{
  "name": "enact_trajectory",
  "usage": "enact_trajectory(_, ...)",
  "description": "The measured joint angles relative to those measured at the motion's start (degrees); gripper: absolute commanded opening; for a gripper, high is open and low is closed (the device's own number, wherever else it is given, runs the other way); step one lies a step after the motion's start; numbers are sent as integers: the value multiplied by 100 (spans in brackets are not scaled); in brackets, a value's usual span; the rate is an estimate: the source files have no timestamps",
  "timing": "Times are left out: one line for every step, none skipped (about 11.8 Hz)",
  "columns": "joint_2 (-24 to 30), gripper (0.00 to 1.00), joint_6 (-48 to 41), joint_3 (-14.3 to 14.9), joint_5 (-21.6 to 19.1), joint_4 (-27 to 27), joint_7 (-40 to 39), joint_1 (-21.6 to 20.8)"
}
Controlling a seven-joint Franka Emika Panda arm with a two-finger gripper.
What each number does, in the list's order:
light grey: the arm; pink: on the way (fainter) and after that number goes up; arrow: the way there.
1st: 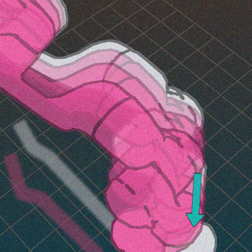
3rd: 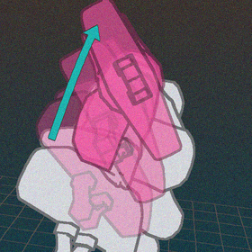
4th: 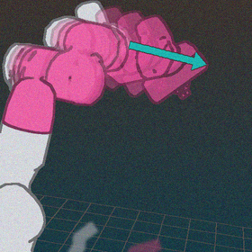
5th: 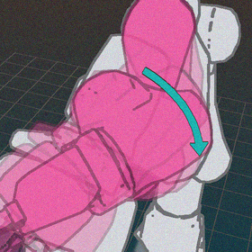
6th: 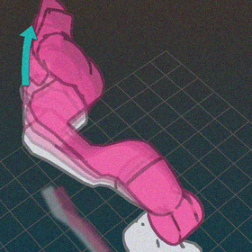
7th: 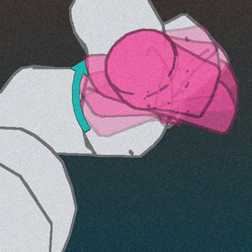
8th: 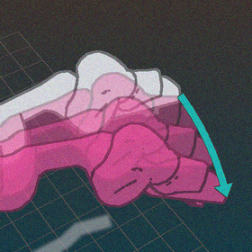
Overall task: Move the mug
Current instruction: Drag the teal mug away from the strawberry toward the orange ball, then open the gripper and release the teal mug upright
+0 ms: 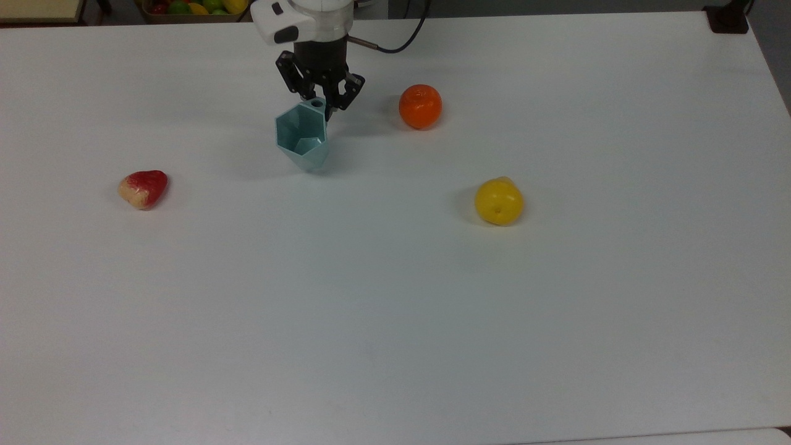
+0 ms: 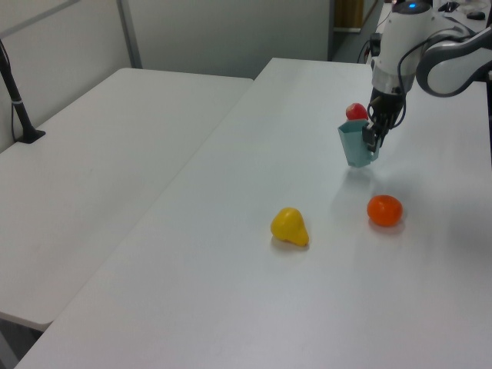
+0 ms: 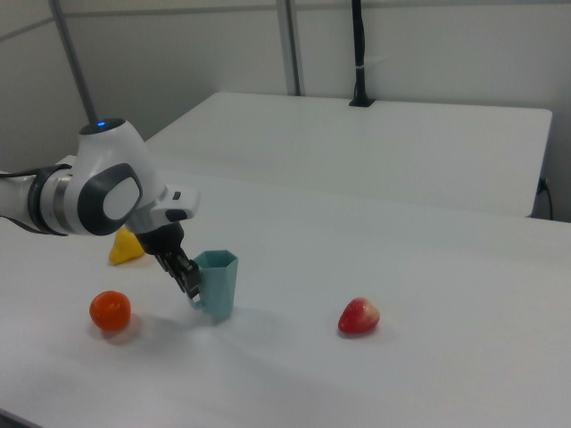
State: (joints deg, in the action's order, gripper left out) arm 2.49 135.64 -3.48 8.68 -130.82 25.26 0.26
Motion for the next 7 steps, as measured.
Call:
enact_trajectory(-111, 6, 15, -10, 27, 3, 0, 0)
enact_trajectory(-204, 7, 54, -23, 72, 40, 3, 0)
enact_trajectory(-251, 10, 57, -46, 151, 82, 32, 1)
enact_trajectory(-300, 24, 57, -84, 344, 125, 190, 3)
enact_trajectory(-330, 53, 57, -113, 454, 156, 342, 3)
enact_trajectory(-341, 89, 57, -119, 482, 166, 390, 3)
enact_trajectory(-352, 100, 56, -119, 483, 160, 418, 10)
